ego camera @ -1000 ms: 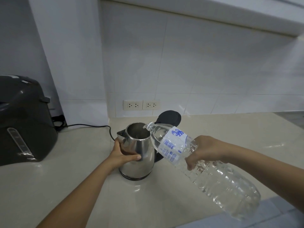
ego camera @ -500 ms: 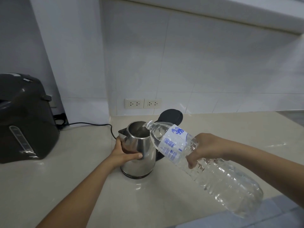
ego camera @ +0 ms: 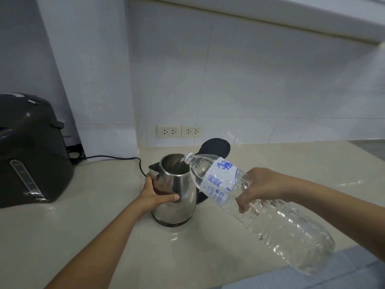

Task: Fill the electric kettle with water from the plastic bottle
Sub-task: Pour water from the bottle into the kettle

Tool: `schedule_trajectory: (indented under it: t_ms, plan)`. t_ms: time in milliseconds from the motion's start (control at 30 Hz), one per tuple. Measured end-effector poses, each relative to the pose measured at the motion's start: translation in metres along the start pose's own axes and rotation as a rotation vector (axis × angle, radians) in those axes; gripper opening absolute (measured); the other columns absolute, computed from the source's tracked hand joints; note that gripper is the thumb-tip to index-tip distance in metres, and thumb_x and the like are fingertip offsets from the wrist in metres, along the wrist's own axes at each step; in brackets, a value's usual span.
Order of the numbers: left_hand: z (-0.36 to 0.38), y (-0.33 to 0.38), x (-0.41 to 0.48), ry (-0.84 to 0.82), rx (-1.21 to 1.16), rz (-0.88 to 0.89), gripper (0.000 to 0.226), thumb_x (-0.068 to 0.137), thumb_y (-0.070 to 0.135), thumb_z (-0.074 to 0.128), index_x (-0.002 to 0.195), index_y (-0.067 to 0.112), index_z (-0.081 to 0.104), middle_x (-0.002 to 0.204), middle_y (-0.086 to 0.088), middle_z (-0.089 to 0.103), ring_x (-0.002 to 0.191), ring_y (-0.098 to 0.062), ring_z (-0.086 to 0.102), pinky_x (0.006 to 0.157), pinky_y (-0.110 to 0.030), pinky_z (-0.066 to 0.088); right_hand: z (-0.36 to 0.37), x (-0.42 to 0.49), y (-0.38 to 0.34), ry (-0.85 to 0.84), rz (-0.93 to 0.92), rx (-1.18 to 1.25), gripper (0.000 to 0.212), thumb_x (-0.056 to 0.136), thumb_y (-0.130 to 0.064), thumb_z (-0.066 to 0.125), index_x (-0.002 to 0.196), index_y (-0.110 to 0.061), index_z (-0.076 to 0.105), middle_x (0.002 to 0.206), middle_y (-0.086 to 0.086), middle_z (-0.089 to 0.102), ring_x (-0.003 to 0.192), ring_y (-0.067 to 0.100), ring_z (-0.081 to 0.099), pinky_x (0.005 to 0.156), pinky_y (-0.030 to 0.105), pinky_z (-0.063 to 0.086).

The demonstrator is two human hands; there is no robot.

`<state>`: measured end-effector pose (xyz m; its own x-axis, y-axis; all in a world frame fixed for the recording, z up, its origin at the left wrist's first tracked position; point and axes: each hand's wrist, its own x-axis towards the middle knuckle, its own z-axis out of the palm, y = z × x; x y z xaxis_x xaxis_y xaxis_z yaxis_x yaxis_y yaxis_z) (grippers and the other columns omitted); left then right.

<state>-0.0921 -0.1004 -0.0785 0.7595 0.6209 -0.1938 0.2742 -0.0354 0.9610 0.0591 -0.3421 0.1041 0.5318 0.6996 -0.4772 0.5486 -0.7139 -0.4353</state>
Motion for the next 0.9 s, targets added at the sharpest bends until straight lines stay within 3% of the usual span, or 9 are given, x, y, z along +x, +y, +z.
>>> schedule_trajectory:
  t_ms: [67,367,533,700,900]
  plan:
    - [0.0004,0.0003,0.0001,0.001,-0.002,0.0,0.125,0.037,0.043,0.089,0.138,0.031,0.016,0.137,0.001,0.042,0.123,-0.019,0.044,0.101,-0.033,0.04,-0.0002,-0.0003,0.0004,0.0,-0.003,0.003,0.027,0.048,-0.023,0.084,0.054,-0.017,0.059,0.053,-0.003,0.048,0.051,0.017,0.045,0.047,0.019,0.036]
    - [0.0007,-0.0006,0.0008,0.009,-0.003,-0.003,0.124,0.039,0.042,0.089,0.138,0.031,0.016,0.137,0.001,0.043,0.124,-0.019,0.044,0.1,-0.031,0.04,0.0013,0.0008,0.0025,0.008,0.004,-0.015,0.036,0.04,-0.028,0.083,0.066,-0.016,0.061,0.06,0.001,0.048,0.056,0.022,0.046,0.053,0.027,0.039]
    - [0.0012,-0.0004,0.0003,0.014,-0.009,0.001,0.124,0.039,0.041,0.089,0.139,0.029,0.017,0.134,0.002,0.044,0.123,-0.018,0.045,0.097,-0.029,0.04,0.0012,0.0009,0.0031,0.015,0.001,-0.003,0.033,0.042,-0.027,0.083,0.065,-0.017,0.062,0.064,0.001,0.052,0.058,0.02,0.048,0.049,0.023,0.041]
    - [0.0007,0.0003,0.0008,0.008,0.001,-0.01,0.125,0.038,0.043,0.089,0.139,0.03,0.016,0.138,0.0,0.041,0.125,-0.02,0.043,0.099,-0.031,0.04,0.0001,0.001,0.0038,0.017,0.008,-0.004,0.034,0.038,-0.031,0.082,0.064,-0.016,0.065,0.062,0.0,0.055,0.058,0.021,0.051,0.054,0.027,0.042]
    - [0.0008,0.0007,0.0001,0.005,0.002,-0.005,0.128,0.036,0.045,0.089,0.139,0.031,0.014,0.139,0.0,0.039,0.125,-0.02,0.043,0.1,-0.032,0.04,-0.0017,-0.0001,0.0039,0.017,0.011,-0.014,0.044,0.037,-0.032,0.082,0.07,-0.007,0.067,0.062,0.0,0.054,0.058,0.021,0.051,0.055,0.029,0.041]
